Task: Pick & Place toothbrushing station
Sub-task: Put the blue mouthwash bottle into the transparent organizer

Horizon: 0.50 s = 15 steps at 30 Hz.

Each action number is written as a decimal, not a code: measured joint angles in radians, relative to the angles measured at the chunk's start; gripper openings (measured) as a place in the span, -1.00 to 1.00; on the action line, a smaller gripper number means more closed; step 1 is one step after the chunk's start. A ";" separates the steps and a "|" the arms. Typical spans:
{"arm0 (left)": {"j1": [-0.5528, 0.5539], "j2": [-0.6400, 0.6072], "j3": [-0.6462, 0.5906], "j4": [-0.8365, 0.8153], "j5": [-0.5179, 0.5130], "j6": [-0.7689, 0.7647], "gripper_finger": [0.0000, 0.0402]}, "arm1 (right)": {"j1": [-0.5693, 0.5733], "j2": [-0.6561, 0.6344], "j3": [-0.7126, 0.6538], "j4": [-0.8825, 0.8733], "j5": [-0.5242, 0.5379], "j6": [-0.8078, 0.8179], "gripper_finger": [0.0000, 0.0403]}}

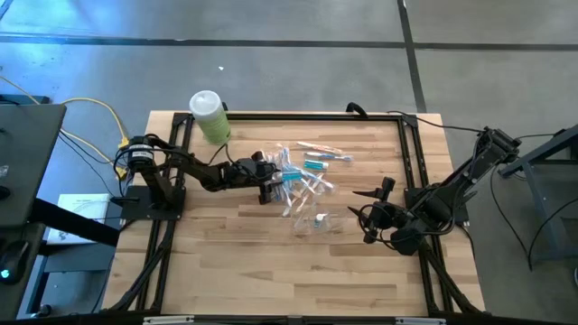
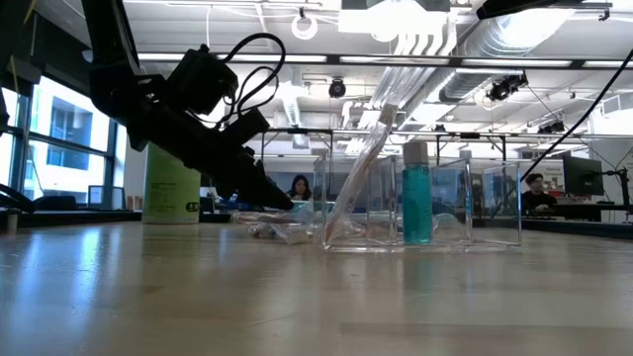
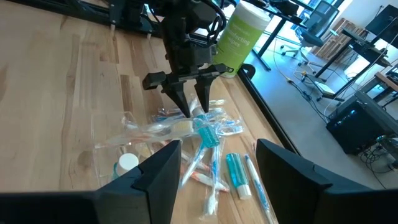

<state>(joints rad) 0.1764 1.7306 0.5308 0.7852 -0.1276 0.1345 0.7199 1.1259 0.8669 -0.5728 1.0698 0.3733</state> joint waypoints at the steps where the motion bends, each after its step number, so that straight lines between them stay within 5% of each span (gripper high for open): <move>1: 0.000 0.000 0.000 -0.001 0.000 0.000 0.01 | 0.000 0.000 0.000 0.000 0.000 0.000 0.00; 15: 0.000 0.068 0.002 0.059 -0.007 -0.015 0.01 | 0.000 0.000 0.000 0.000 0.000 0.000 0.00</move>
<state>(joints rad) 0.1764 1.7985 0.5324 0.8447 -0.1348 0.1196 0.7200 1.1259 0.8669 -0.5732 1.0702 0.3733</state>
